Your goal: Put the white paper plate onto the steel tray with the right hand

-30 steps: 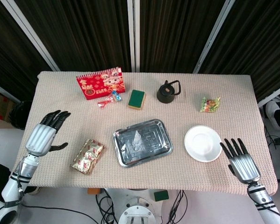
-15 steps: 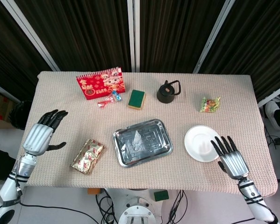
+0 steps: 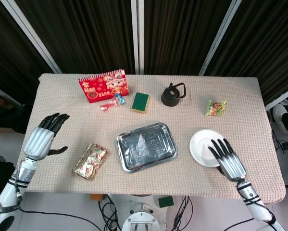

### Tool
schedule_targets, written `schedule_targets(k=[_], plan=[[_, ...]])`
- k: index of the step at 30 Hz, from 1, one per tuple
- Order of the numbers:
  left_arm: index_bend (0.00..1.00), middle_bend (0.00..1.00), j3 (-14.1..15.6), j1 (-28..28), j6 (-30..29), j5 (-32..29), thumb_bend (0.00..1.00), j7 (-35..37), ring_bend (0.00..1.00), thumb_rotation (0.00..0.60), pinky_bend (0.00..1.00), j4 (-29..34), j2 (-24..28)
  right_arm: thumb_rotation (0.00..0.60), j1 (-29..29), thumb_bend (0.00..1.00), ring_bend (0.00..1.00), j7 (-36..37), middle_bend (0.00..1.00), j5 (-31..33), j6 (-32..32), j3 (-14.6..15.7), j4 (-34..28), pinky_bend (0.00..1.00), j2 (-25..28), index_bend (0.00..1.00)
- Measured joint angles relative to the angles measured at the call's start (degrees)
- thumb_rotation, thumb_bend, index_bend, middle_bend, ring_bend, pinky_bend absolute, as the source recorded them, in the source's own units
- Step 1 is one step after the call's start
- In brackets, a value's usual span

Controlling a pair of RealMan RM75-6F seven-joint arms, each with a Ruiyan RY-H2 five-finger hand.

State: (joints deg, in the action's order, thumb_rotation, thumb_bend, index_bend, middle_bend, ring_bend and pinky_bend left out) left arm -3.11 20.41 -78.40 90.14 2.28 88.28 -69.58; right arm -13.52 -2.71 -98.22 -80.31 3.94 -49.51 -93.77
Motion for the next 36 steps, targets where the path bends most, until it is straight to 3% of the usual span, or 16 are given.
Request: schedule_targets(k=[6, 15, 24, 36], plan=[[0.10, 0.12, -0.21, -0.12, -0.12, -0.21, 0.05, -0.02, 0.07, 0.600, 0.15, 0.16, 0.23, 0.600, -0.61, 0.37, 0.00, 1.72, 0.00, -0.32, -1.30, -0.30, 3.46, 0.00, -2.32, 0.35], [0.10, 0.12, -0.16, -0.23, 0.03, -0.27, 0.05, -0.08, 0.07, 0.600, 0.15, 0.06, 0.19, 0.600, -0.67, 0.47, 0.00, 5.33, 0.05, -0.95, -7.62, -1.28, 8.29, 0.00, -5.52, 0.60], [0.10, 0.12, -0.18, -0.19, 0.25, -0.25, 0.05, -0.12, 0.07, 0.600, 0.15, 0.00, 0.14, 0.600, -0.74, 0.49, 0.00, 9.49, 0.07, -1.11, -12.06, -2.04, 13.95, 0.00, -8.52, 0.76], [0.10, 0.12, -0.22, -0.16, 0.31, -0.16, 0.05, 0.14, 0.07, 0.600, 0.15, -0.05, 0.24, 0.600, -2.22, 0.50, 0.00, 11.59, 0.10, -2.11, -20.99, -3.36, 17.95, 0.00, -9.94, 0.91]])
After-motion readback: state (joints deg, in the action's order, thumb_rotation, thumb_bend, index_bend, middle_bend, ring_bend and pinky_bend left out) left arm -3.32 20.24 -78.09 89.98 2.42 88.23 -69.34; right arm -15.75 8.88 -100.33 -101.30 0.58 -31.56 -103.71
